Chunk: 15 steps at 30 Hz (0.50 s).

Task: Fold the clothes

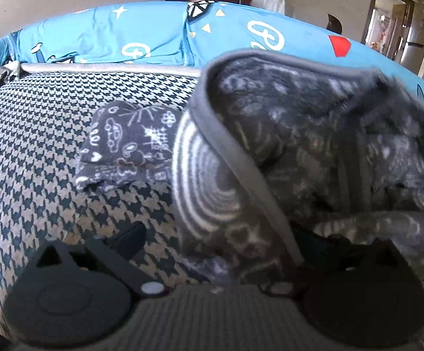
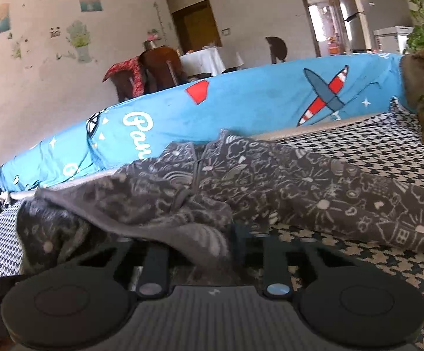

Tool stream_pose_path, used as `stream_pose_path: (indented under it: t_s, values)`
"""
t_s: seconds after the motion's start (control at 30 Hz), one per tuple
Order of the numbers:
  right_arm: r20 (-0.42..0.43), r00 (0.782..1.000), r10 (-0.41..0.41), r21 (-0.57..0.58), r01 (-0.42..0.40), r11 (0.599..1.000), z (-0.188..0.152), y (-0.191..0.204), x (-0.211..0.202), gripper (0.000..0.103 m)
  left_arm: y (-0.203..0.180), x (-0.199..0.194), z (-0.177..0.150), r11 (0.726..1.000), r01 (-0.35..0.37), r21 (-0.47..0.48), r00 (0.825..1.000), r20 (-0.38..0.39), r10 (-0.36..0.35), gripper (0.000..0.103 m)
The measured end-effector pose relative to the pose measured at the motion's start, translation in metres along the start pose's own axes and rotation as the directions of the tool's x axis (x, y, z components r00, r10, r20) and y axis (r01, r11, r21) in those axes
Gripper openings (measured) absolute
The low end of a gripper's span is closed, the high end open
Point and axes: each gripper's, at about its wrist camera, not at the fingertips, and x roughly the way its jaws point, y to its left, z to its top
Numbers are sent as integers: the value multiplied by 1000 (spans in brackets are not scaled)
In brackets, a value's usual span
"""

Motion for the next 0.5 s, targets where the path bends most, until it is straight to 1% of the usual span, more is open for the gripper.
stream_pose_path:
  t_s: [0.07, 0.13, 0.23, 0.3, 0.43, 0.47, 0.5]
  values:
    - [16, 1000, -21, 17, 20, 1000, 2, -4, -2, 17, 2, 0, 0, 1000, -12, -6, 1000, 5, 12, 103]
    - [35, 998, -44, 32, 43, 999, 5, -7, -5, 10, 4, 1, -1, 999, -49, -3, 999, 4, 49, 103]
    - [69, 994, -79, 59, 75, 995, 10, -14, -12, 10, 6, 4, -1, 992, -127, 0, 992, -3, 127, 103]
    - [89, 991, -104, 77, 97, 992, 13, -19, -18, 9, 8, 6, -1, 983, -182, 5, 983, -1, 182, 103]
    - [134, 976, -169, 75, 160, 984, 17, -26, -30, 9, 11, 0, 0, 959, -283, 18, 959, 23, 283, 102]
    - [139, 976, -168, 81, 158, 984, 16, -27, -36, 8, 13, -3, 2, 953, -303, 15, 953, 35, 302, 102]
    - [144, 975, -167, 87, 156, 984, 16, -29, -41, 8, 16, -8, 5, 952, -306, 5, 951, 40, 305, 102]
